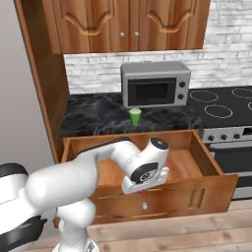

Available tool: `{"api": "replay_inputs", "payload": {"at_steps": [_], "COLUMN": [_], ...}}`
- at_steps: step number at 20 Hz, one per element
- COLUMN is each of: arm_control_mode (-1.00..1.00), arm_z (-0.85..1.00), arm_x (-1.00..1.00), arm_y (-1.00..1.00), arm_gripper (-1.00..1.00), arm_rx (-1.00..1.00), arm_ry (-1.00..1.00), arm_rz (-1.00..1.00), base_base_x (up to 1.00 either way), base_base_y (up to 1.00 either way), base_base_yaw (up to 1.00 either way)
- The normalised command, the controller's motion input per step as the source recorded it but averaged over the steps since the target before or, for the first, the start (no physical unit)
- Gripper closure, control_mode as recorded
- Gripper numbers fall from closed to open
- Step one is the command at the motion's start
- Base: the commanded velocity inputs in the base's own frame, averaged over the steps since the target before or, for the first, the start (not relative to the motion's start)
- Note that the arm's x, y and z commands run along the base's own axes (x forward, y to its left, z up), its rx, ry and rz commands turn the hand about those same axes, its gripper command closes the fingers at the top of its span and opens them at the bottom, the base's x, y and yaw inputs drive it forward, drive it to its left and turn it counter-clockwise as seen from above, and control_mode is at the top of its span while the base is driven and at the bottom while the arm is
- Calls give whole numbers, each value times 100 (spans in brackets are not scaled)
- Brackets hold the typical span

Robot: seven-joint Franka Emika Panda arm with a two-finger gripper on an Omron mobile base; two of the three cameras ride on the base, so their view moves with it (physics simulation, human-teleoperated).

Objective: Pick up the straw from the right drawer and put it inside the smoothie cup.

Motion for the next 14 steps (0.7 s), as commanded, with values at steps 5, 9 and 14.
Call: {"api": "replay_inputs", "payload": {"at_steps": [5,9,14], "arm_control_mode": [100,100,100], "arm_z": [0,0,0], "arm_x": [0,0,0], "arm_y": [0,0,0], "arm_gripper": [100,100,100], "arm_rx": [0,0,0], "arm_ry": [0,0,0], "arm_rz": [0,0,0], "base_base_x": [2,6,0], "base_base_y": [-72,-20,-3], "base_base_yaw": [8,19,22]}}
